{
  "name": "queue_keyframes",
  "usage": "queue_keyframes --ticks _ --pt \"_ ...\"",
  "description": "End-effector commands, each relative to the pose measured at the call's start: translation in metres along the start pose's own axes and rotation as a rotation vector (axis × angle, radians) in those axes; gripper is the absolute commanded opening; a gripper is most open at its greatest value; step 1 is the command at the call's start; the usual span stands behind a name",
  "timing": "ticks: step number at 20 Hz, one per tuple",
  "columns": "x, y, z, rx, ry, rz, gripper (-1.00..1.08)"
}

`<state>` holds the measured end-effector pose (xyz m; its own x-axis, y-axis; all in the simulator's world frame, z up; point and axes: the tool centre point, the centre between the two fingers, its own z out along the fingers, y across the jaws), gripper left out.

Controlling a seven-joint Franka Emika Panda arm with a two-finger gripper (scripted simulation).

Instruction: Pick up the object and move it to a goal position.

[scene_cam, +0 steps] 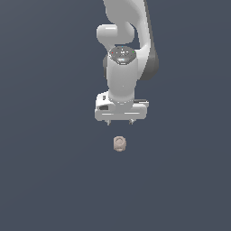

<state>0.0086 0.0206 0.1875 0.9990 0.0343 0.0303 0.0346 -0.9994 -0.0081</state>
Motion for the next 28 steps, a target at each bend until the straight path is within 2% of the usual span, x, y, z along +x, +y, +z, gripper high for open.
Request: queue_keyframes --ticks 1,10,17,23,28 --pt "0.0 0.0 0.0 0.0 0.0 0.0 1.0" --pt "0.008 -0.018 -0.008 -0.008 0.038 -0.058 1.0" --pt "0.009 -0.017 -0.004 -0.008 0.035 -0.052 1.0" --pt "0.015 -0.013 0.018 -0.007 0.02 -0.025 1.0" --pt "0.02 -0.007 0.051 -0.007 -0.001 0.013 1.0"
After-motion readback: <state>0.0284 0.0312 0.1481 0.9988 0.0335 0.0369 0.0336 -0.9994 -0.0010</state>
